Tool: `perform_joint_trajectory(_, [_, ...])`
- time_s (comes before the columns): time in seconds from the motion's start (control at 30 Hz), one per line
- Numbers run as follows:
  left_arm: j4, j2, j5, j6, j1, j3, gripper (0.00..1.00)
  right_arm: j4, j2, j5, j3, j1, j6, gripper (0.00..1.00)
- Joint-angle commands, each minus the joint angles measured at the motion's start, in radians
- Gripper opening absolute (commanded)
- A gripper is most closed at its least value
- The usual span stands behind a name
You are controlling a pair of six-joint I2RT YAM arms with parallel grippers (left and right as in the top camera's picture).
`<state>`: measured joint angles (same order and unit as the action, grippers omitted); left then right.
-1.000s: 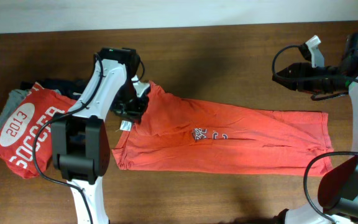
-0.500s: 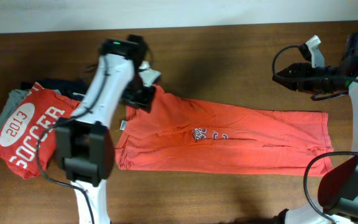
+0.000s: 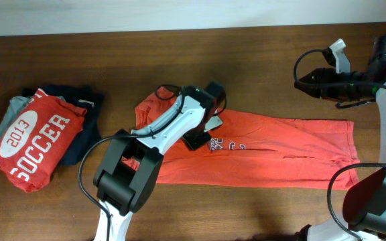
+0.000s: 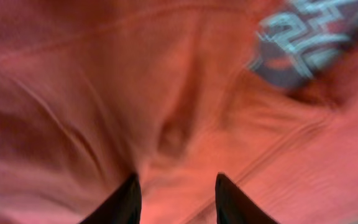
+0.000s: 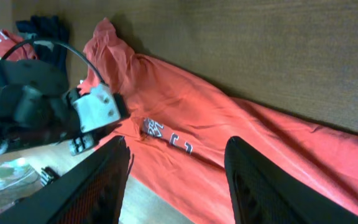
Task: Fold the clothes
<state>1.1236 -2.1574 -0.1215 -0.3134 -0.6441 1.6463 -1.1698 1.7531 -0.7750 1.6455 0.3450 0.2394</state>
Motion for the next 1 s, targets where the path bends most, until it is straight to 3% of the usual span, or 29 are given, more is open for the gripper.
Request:
perform_joint_trajectory(0.0, [-0.048,0.024,-0.059,-0.018,0.015,-0.038,0.39,-0.001,-0.015,0.002,0.004,-0.005,0.002,0.52])
perform_joint_trajectory(0.23, [-0.136,0.024,-0.058,-0.03,0.019,-0.068,0.4,-0.004,-0.015,0.002,0.004,-0.005,0.002,0.52])
perform_joint_trajectory(0.5, [-0.084,0.034,-0.068,-0.026,0.014,-0.058,0.39,-0.004,-0.015,0.002,0.004,-0.005,0.002,0.52])
perform_joint_trajectory(0.73, [-0.012,0.089,-0.095,0.055,0.0,-0.012,0.39,-0.004,-0.015,0.002,0.004,-0.005,0.002,0.52])
perform_joint_trajectory(0.97, [-0.058,0.087,-0.023,0.054,-0.004,-0.061,0.38,-0.003,-0.015,0.002,0.004,-0.005,0.002,0.52])
